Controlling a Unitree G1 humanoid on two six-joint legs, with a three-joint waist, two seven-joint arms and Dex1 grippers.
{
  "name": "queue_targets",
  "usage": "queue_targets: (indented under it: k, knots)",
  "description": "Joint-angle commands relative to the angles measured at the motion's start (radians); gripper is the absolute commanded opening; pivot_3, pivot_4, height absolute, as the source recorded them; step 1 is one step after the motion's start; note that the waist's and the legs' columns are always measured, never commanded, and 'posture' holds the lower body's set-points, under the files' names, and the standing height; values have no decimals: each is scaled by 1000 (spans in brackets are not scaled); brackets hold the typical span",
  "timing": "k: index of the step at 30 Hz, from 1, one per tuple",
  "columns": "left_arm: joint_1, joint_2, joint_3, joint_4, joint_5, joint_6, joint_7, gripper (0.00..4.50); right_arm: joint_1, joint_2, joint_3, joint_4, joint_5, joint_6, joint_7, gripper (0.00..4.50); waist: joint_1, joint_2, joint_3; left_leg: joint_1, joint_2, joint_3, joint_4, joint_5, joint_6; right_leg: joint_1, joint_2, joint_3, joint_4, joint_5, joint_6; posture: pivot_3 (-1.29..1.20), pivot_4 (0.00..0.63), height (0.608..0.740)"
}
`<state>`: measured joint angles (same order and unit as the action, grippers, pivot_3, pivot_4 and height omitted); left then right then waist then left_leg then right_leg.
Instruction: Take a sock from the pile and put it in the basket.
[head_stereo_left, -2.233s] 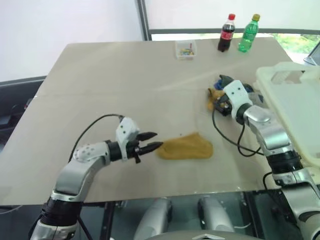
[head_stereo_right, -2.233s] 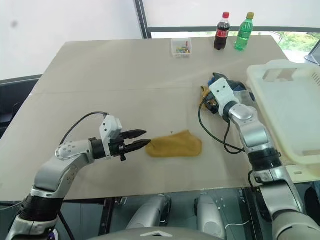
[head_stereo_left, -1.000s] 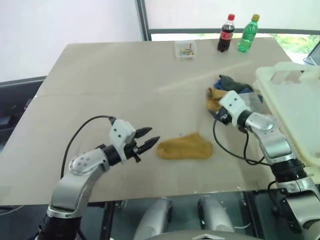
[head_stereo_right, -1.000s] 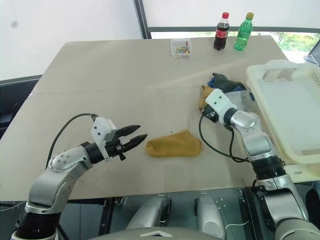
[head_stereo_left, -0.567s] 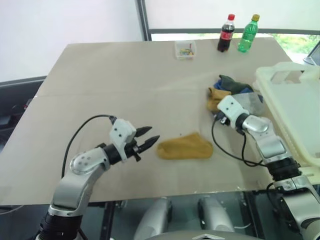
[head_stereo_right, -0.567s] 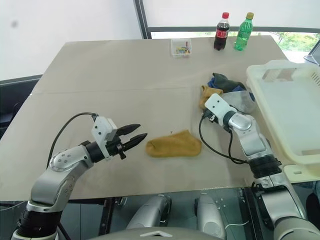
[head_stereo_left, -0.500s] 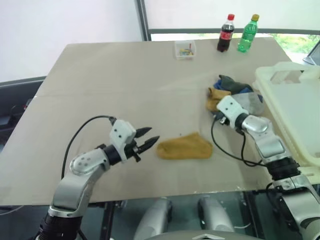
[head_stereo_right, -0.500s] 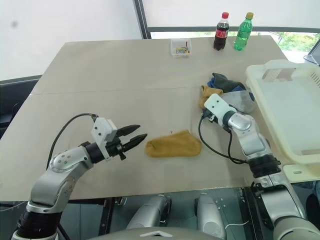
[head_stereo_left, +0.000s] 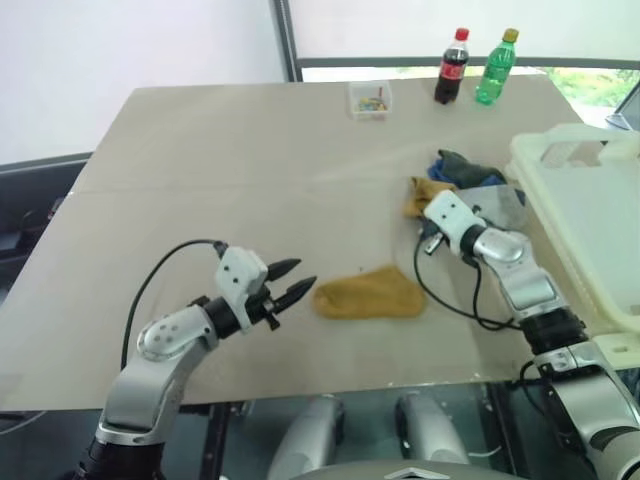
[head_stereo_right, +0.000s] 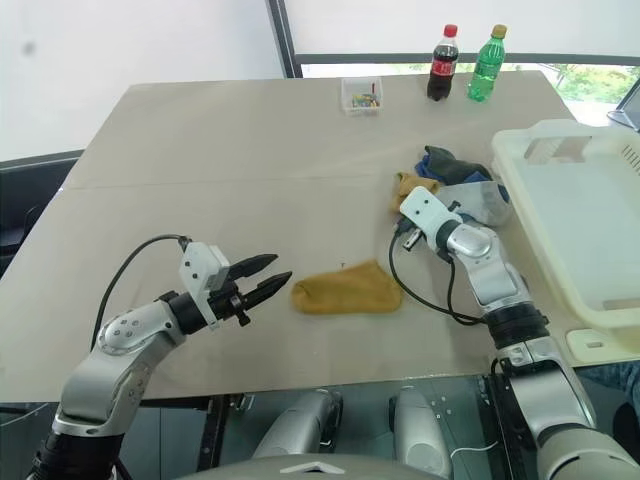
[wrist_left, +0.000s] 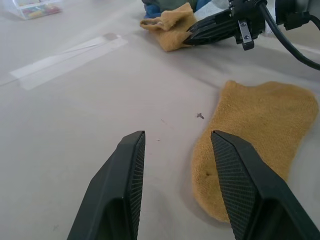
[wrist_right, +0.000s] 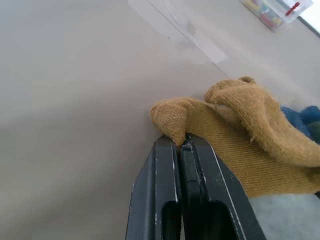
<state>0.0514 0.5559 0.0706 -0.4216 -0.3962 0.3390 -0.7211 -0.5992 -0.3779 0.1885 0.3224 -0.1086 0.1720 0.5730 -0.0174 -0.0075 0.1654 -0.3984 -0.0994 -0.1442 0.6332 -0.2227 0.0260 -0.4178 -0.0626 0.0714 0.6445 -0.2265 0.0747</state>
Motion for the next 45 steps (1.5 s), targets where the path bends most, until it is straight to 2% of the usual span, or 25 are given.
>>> queue_targets:
  k: [1, 11, 16, 23, 33, 39, 45]
  knots:
    - [12, -2, 24, -39, -13, -25, 4, 2205, -25, 45, -18, -47, 57, 49, 22, 62, 1, 0, 0, 0, 0, 0, 0, 0, 0, 0, 0, 0, 0, 0, 0, 0, 150, 739]
    - [50, 0, 46, -61, -31, -21, 11, 2205, -59, 256, 11, -66, 197, 292, 94, 62, -3, 0, 0, 1, 0, 0, 0, 0, 0, 0, 0, 0, 1, 0, 0, 0, 150, 739]
    - [82, 4, 69, -86, -45, -11, 15, 2205, -79, 333, 58, -152, 290, 422, 178, 62, -9, 1, 0, 1, 0, 0, 0, 0, 1, 0, 0, 0, 1, 0, 0, 0, 150, 739]
    - [126, 10, 92, -127, -70, 5, 15, 2205, -51, 314, 117, -302, 367, 542, 249, 62, -14, 0, 0, 1, 0, -1, 0, -1, 1, 0, 0, -1, 1, 0, 0, 0, 150, 739]
    - [107, 2, 73, -123, -64, 11, 24, 2205, -41, 238, 173, -238, 274, 398, 231, 62, -21, 1, 0, 1, 0, -1, 0, -1, 1, 0, 0, -1, 1, 0, 0, 0, 150, 739]
    - [91, -7, 73, -113, -69, 12, 37, 2205, -13, 243, 135, -258, 314, 402, 232, 62, -21, 1, 0, 1, 0, -1, 0, -1, 1, 0, 0, -1, 1, 0, 0, 0, 150, 739]
    - [73, -27, 96, -92, -95, 33, 61, 2205, -14, 203, 162, -238, 263, 275, 250, 62, -21, 1, 0, 1, 0, -1, 0, -1, 1, 0, 0, -1, 1, 0, 0, 0, 150, 739]
